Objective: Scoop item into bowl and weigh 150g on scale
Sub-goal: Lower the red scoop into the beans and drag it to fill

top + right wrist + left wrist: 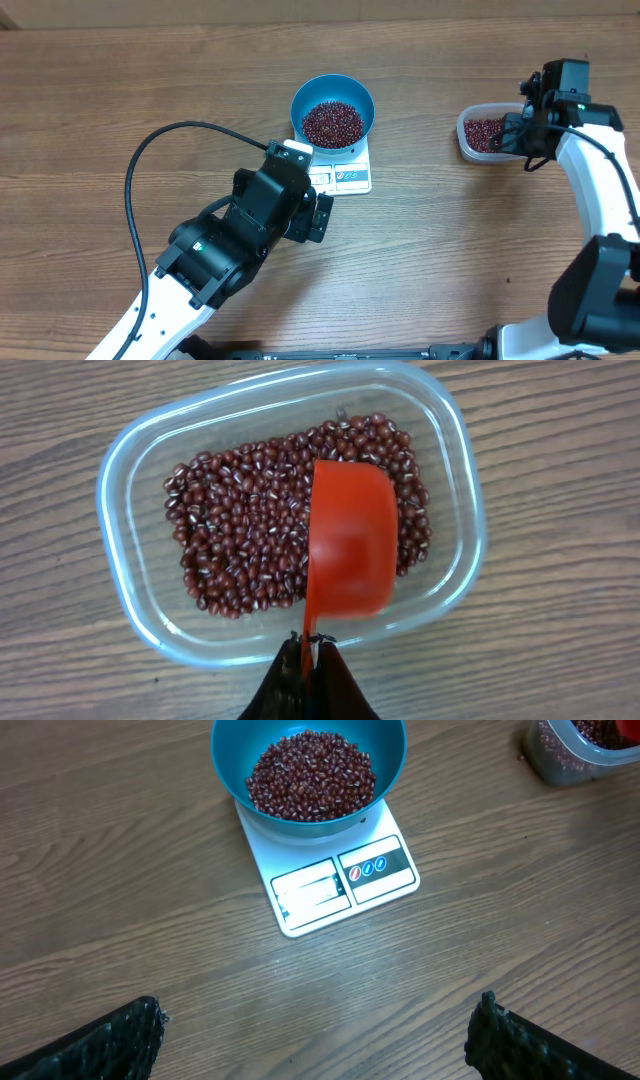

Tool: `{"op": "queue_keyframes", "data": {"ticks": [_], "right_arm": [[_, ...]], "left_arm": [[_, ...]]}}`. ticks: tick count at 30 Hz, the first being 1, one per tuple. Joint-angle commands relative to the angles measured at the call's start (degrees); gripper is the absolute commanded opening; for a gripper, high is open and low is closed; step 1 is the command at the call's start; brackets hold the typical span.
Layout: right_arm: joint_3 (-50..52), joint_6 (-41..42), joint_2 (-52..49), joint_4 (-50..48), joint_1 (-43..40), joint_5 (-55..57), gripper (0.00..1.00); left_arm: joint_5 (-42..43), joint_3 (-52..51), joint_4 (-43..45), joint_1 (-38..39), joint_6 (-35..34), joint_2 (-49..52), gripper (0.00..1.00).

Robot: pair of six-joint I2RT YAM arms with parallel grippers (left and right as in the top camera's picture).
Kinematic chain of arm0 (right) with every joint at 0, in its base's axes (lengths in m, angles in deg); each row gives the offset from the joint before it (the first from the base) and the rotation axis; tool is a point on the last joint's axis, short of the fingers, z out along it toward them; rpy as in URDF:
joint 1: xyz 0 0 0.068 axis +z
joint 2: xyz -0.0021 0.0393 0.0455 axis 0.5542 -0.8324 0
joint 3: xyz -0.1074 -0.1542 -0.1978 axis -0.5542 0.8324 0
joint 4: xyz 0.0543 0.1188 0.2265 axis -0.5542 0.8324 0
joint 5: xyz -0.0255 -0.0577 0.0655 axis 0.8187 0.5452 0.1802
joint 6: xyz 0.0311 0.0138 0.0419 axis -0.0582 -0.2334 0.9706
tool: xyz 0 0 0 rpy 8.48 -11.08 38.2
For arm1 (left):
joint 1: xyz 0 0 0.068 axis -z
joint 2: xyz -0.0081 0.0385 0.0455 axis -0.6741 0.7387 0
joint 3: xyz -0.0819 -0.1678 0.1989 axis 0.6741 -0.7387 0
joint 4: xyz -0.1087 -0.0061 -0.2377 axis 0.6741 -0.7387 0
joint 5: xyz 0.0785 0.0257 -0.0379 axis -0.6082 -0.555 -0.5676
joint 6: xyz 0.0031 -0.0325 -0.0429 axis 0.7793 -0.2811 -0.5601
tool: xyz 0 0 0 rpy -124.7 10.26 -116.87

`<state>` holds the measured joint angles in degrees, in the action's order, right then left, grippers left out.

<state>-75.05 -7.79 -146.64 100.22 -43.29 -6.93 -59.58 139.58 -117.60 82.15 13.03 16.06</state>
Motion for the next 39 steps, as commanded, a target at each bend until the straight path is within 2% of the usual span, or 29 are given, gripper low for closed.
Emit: {"op": "queue_keyframes", "data": {"ticks": [1,13,25,35,39], "right_arm": [[-0.24,-0.31,-1.95,-1.14,0.28,0.57,0.04],[-0.24,-1.36,-5.84,-2.32,0.59,0.26,0.04],[-0.24,-7.54,-5.84,-2.69,5.22,-5.68,0.04],[-0.24,-1.40,-5.81,-2.69,3.30,-5.53,0.04],[-0.26,-1.42,-5.81,-2.75,2.08,-7.72,0.04]], "left_arm": [[0.28,-0.09,0.22,-0.02,1.07,0.31,1.00],[0.28,-0.09,0.22,-0.02,1.07,0.31,0.99],[0.28,-0.09,0.22,-0.02,1.07,0.31,1.00],[0.28,-0.09,0.22,-0.02,1.07,0.31,1.00],[0.28,-0.09,0.22,-0.02,1.07,0.31,0.99]]}}
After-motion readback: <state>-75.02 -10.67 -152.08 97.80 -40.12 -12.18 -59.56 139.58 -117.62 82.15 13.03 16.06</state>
